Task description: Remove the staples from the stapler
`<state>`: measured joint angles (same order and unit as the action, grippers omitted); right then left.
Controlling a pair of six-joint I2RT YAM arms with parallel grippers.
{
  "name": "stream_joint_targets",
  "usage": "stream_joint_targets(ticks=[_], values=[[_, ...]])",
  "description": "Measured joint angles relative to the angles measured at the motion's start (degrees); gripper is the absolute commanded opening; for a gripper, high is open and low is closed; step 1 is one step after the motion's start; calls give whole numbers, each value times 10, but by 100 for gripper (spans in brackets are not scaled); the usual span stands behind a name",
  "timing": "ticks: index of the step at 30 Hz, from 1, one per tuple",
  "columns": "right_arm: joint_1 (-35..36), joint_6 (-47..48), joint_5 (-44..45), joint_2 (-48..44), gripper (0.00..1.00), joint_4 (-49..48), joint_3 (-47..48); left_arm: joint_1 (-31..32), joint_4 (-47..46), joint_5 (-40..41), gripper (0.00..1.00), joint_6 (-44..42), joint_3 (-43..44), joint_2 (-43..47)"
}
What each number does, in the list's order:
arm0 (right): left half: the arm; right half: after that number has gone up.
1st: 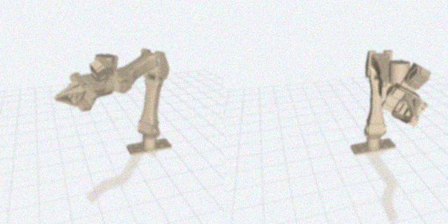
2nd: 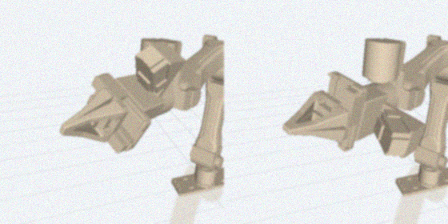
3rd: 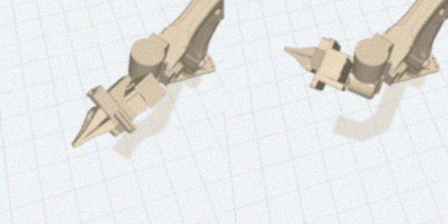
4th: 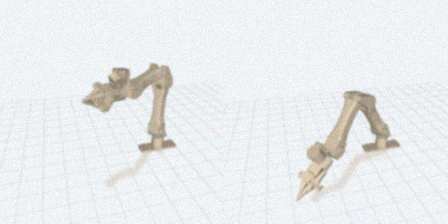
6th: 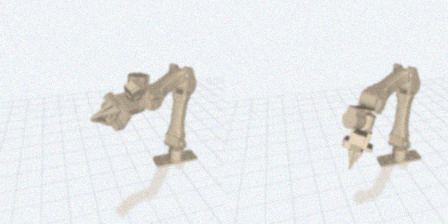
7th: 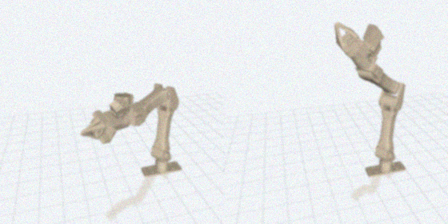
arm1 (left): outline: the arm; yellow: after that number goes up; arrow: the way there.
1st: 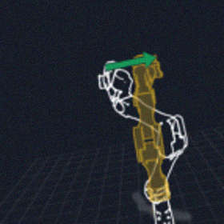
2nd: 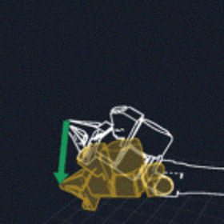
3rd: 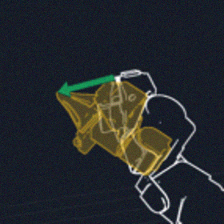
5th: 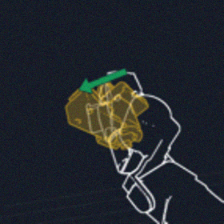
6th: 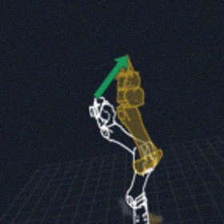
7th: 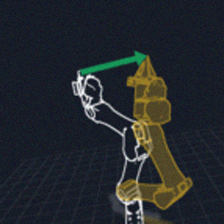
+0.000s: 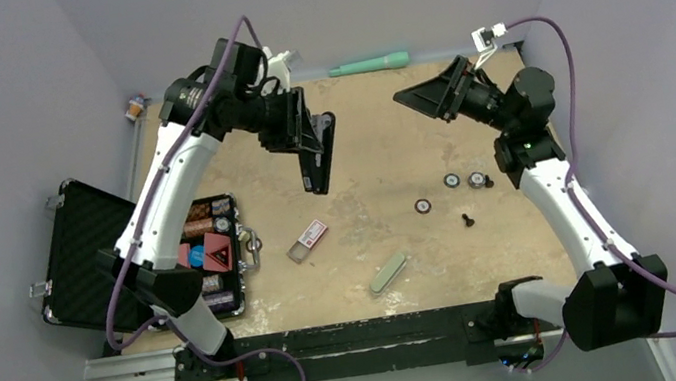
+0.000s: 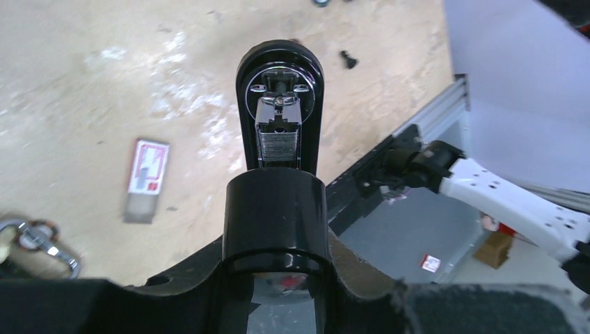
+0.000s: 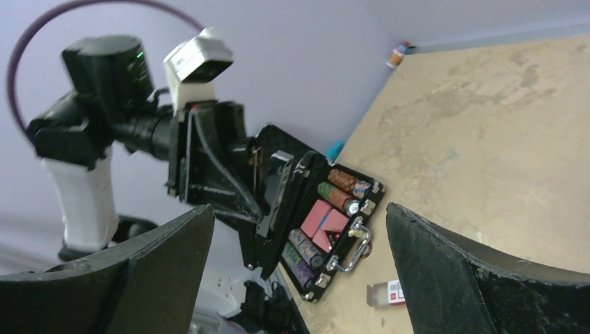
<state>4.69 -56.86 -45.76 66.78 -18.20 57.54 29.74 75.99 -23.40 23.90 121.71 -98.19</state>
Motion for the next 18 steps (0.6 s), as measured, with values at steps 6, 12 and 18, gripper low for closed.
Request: stream_joint_targets(ticks=[6, 12, 18], values=[[0, -44, -63, 5, 99, -141, -35, -7, -68, -107, 0, 37, 0, -15], [0, -93, -94, 41, 99, -238, -46, -15, -84, -153, 0, 60, 46, -54], [2, -113, -104, 59, 99, -276, -46, -23, -92, -172, 0, 71, 66, -70]])
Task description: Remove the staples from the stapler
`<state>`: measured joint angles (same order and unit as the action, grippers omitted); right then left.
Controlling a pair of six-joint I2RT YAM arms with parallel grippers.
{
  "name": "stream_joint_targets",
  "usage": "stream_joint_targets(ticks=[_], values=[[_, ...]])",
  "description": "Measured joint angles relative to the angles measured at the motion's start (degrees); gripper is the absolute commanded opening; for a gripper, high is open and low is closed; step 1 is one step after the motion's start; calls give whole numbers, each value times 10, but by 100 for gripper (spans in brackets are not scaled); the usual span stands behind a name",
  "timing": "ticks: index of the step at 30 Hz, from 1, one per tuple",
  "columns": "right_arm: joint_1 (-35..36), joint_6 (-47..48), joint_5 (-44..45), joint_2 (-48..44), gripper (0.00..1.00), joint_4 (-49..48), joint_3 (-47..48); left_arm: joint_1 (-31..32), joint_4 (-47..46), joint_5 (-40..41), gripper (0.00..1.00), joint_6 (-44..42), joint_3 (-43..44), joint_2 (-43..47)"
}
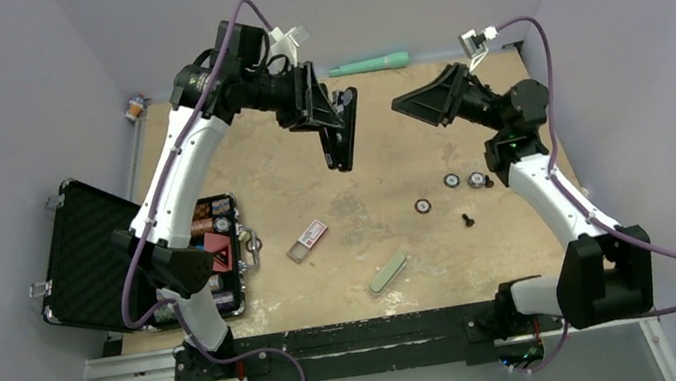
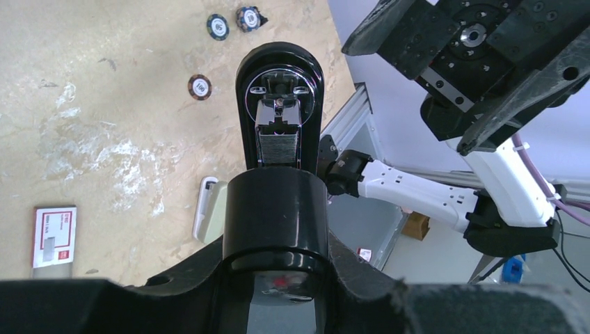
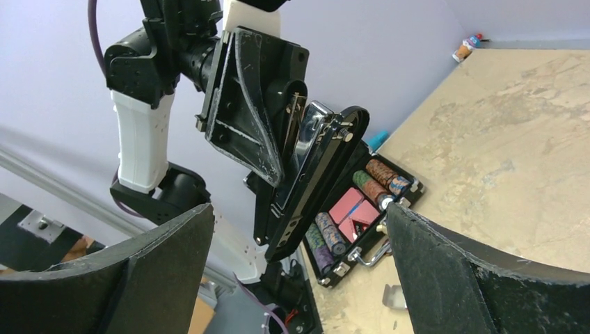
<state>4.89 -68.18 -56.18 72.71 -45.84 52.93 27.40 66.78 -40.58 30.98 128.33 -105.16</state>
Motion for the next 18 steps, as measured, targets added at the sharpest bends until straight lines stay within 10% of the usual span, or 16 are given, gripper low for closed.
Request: stream_joint_targets(ticks=[18], values=[[57, -25, 20, 22, 99, -93, 0, 0, -99, -85, 0, 55, -2, 0]])
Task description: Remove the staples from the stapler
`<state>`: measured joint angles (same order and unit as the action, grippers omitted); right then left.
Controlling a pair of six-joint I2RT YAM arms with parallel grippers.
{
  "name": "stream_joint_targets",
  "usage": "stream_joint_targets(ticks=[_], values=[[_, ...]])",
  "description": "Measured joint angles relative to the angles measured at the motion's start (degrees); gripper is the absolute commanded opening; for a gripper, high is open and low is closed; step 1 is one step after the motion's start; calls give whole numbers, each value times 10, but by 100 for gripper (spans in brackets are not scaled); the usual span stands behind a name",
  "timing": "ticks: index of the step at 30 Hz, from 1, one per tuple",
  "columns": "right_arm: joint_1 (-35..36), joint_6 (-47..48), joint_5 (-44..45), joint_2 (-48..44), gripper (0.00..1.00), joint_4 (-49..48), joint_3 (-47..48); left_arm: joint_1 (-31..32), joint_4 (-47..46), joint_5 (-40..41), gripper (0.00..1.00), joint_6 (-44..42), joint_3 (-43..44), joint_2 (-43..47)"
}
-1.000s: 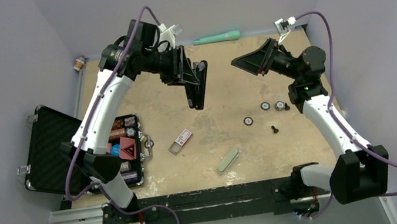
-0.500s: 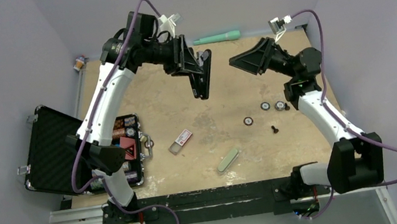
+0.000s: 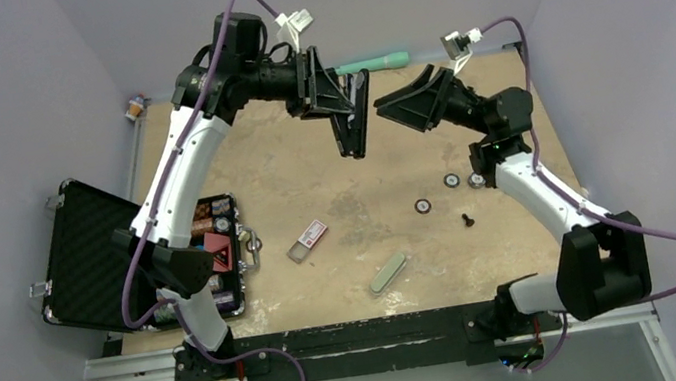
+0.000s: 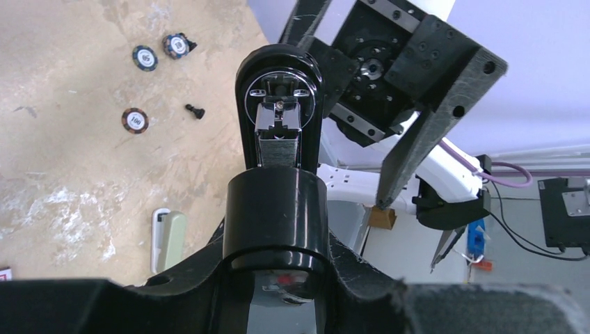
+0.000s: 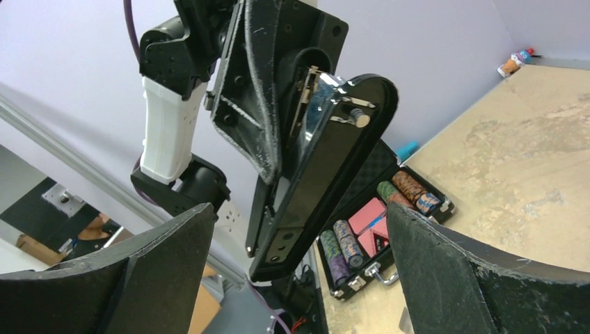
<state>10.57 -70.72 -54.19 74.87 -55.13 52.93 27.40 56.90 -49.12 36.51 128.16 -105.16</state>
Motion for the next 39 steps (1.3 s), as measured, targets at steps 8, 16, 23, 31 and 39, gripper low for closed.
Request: stream_joint_targets(ticks=[8, 16, 23, 31, 39], values=[[10, -33, 13, 51, 99, -57, 3, 0, -64, -40, 0, 33, -34, 3], [19, -120, 9, 121, 99, -179, 40, 1, -101, -68, 0, 53, -51, 8], [22, -182, 7, 149, 99, -264, 65, 10, -113, -80, 0, 60, -52, 11], [30, -207, 7, 155, 98, -289, 72, 23, -119, -78, 0, 60, -53, 12], [37, -208, 10, 155, 93, -288, 72, 24, -119, -73, 0, 59, -53, 13]])
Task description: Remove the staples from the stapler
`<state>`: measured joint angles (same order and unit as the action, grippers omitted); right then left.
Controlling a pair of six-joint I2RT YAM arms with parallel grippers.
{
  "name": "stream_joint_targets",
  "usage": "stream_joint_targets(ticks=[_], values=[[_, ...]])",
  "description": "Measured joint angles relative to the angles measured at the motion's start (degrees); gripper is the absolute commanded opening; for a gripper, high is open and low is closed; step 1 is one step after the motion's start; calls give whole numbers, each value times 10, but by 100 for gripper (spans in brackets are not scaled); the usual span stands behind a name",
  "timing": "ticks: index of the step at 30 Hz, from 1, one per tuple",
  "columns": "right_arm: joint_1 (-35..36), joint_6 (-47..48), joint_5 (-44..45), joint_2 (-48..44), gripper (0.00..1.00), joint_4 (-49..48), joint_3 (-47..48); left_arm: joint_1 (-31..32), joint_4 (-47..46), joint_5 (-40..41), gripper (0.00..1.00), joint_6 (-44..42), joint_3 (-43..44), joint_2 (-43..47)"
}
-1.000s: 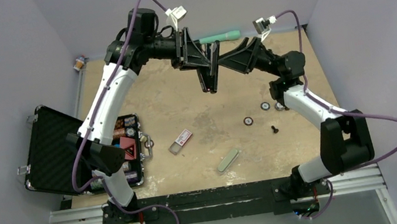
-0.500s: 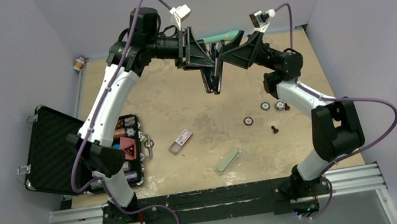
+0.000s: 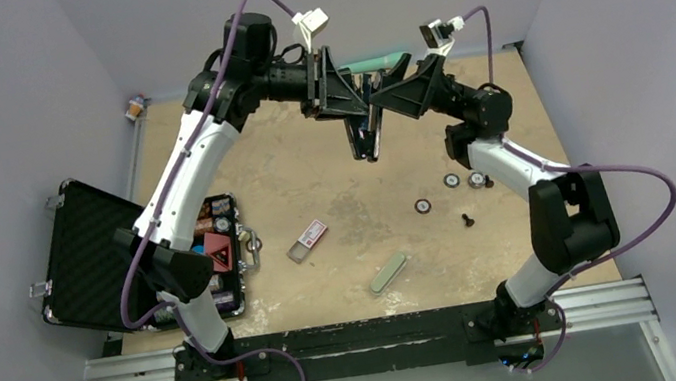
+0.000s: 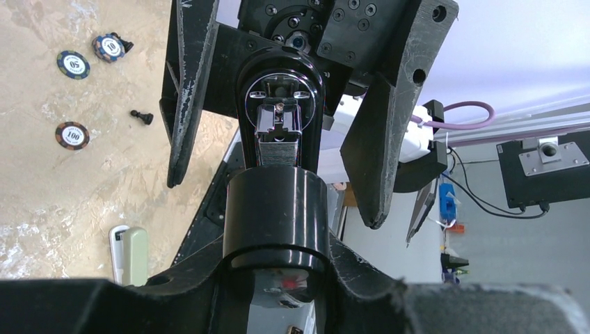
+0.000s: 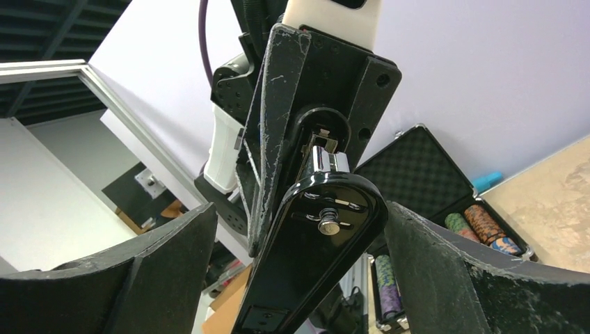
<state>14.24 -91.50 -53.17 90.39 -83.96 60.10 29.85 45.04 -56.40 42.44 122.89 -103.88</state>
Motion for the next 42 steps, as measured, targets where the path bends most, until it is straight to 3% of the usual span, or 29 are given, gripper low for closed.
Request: stream_joint_targets(ticks=[8, 18, 21, 22, 26, 31, 32, 33, 42], values=[[1, 3, 28, -2, 81, 13, -3, 9, 6, 10, 0, -11, 0, 2], [7, 11, 38, -21, 25, 54, -14, 11, 11, 24, 0, -31, -19, 20], [9, 8, 39, -25, 13, 70, -16, 11, 10, 31, 0, -43, -24, 24], [9, 10, 40, -27, 3, 73, -18, 11, 10, 31, 0, -43, -27, 26], [11, 29, 36, -37, 0, 105, -25, 11, 13, 38, 18, -43, -36, 28], [12, 80, 26, -59, 0, 198, -25, 10, 13, 53, 57, -42, -59, 37], [12, 95, 24, -63, 0, 214, -25, 10, 12, 56, 86, -42, -66, 41], [14, 110, 23, -68, 0, 234, -26, 10, 13, 57, 98, -41, -71, 44], [21, 280, 35, -120, 0, 532, 9, 5, 33, 90, 100, -63, -134, 94]])
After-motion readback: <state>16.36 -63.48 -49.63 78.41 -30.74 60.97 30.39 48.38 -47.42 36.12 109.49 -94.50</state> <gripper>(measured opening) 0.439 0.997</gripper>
